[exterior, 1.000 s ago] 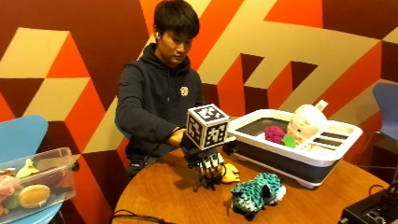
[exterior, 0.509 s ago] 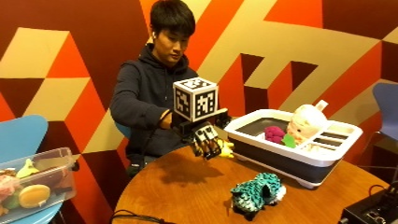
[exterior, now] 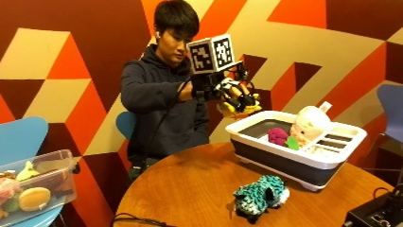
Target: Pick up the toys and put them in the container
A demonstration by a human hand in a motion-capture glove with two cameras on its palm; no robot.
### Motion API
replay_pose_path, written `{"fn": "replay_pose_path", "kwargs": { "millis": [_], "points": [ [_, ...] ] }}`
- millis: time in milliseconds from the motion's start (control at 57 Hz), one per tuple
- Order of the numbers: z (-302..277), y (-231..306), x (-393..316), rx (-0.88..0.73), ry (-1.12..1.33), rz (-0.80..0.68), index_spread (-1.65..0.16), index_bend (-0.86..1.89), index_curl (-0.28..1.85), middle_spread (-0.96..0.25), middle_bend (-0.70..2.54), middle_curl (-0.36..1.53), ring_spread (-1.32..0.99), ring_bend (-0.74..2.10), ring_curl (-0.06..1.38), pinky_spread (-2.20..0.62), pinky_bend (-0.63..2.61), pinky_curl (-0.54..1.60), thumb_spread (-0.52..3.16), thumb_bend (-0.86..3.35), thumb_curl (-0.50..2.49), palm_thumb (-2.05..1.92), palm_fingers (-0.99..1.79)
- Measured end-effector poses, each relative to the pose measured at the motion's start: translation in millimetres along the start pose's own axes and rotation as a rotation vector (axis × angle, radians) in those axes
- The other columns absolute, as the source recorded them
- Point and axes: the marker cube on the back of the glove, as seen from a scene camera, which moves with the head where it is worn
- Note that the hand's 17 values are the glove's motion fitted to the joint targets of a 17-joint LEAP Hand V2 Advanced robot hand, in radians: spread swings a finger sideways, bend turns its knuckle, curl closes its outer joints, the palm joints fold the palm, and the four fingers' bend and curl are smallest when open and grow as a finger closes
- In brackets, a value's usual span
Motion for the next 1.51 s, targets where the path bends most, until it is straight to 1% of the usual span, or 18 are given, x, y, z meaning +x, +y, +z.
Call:
{"fn": "replay_pose_path", "kwargs": {
  "millis": [35, 158, 281, 474, 544, 614, 667, 719, 737, 789, 824, 895, 982, 1140, 1228, 1316, 1403, 1509],
  "points": [
    [0, -4, -9, 0.012, -0.011, -0.024, -0.14, 0.85, 0.86, -0.22, 0.61, 0.71, -0.41, 0.56, 0.44, -0.27, 0.58, 0.44, 0.95, 0.02, 0.75, 0.80, 0.33],
    [5, -15, -36, 0.034, -0.020, -0.089, -0.14, 0.93, 0.87, -0.23, 0.61, 0.70, -0.36, 0.42, 0.38, -0.17, 0.53, 0.39, 1.01, 0.01, 0.75, 0.79, 0.28],
    [18, -26, -62, 0.008, -0.019, -0.126, -0.13, 0.96, 0.87, -0.23, 0.60, 0.70, -0.33, 0.39, 0.37, -0.11, 0.49, 0.37, 1.05, 0.00, 0.75, 0.79, 0.28],
    [36, -41, -74, -0.038, -0.060, -0.124, -0.12, 0.98, 0.87, -0.24, 0.63, 0.70, -0.31, 0.35, 0.36, -0.05, 0.44, 0.35, 1.06, -0.01, 0.76, 0.80, 0.27],
    [47, -41, -84, -0.077, -0.060, -0.103, -0.12, 0.99, 0.88, -0.24, 0.64, 0.70, -0.30, 0.33, 0.36, -0.04, 0.43, 0.35, 1.06, -0.01, 0.76, 0.79, 0.27],
    [55, -44, -78, -0.142, -0.036, -0.089, -0.13, 1.00, 0.88, -0.23, 0.64, 0.70, -0.29, 0.29, 0.35, -0.03, 0.44, 0.35, 1.07, -0.02, 0.76, 0.76, 0.25],
    [59, -45, -72, -0.203, -0.021, -0.086, -0.13, 0.95, 0.88, -0.21, 0.63, 0.69, -0.26, 0.27, 0.35, -0.02, 0.47, 0.36, 1.09, -0.03, 0.74, 0.71, 0.19],
    [62, -43, -74, -0.252, -0.035, -0.082, -0.14, 0.87, 0.86, -0.18, 0.52, 0.66, -0.22, 0.25, 0.36, -0.01, 0.55, 0.39, 1.15, -0.02, 0.72, 0.68, 0.05],
    [62, -42, -74, -0.266, -0.046, -0.081, -0.14, 0.86, 0.86, -0.17, 0.51, 0.66, -0.21, 0.25, 0.36, -0.01, 0.56, 0.39, 1.16, -0.02, 0.71, 0.67, 0.04],
    [60, -42, -71, -0.286, -0.080, -0.077, -0.15, 0.66, 0.79, -0.13, 0.40, 0.61, -0.16, 0.26, 0.36, 0.00, 0.66, 0.41, 1.21, -0.03, 0.67, 0.62, -0.10],
    [57, -42, -67, -0.279, -0.100, -0.072, -0.16, 0.54, 0.75, -0.10, 0.33, 0.58, -0.14, 0.27, 0.35, 0.01, 0.69, 0.42, 1.22, -0.03, 0.66, 0.59, -0.15],
    [49, -44, -58, -0.235, -0.126, -0.060, -0.17, 0.42, 0.69, -0.07, 0.27, 0.55, -0.10, 0.23, 0.34, 0.02, 0.69, 0.41, 1.26, -0.02, 0.63, 0.57, -0.13],
    [41, -49, -34, -0.191, -0.106, -0.019, -0.19, 0.37, 0.65, -0.04, 0.25, 0.53, -0.08, 0.19, 0.33, 0.02, 0.65, 0.40, 1.29, -0.02, 0.60, 0.55, -0.06],
    [46, -61, 25, -0.237, -0.053, 0.083, -0.22, 0.33, 0.61, -0.04, 0.28, 0.53, -0.06, 0.18, 0.31, 0.03, 0.60, 0.38, 1.35, 0.00, 0.57, 0.53, -0.01],
    [64, -74, 55, -0.256, 0.014, 0.111, -0.23, 0.19, 0.57, -0.04, 0.26, 0.51, -0.04, 0.19, 0.32, 0.03, 0.62, 0.38, 1.38, 0.00, 0.56, 0.54, -0.06],
    [97, -86, 71, -0.320, 0.034, 0.098, -0.23, 0.09, 0.51, -0.04, 0.21, 0.49, -0.04, 0.20, 0.32, 0.03, 0.65, 0.39, 1.38, -0.01, 0.54, 0.54, -0.12],
    [130, -101, 80, -0.381, -0.013, 0.096, -0.24, 0.04, 0.43, -0.04, 0.17, 0.47, -0.03, 0.19, 0.32, 0.02, 0.70, 0.40, 1.38, -0.02, 0.51, 0.52, -0.19],
    [172, -109, 80, -0.384, 0.030, 0.075, -0.24, 0.04, 0.36, -0.04, 0.16, 0.44, -0.03, 0.19, 0.32, 0.02, 0.72, 0.40, 1.35, -0.02, 0.47, 0.49, -0.21]
  ]
}}
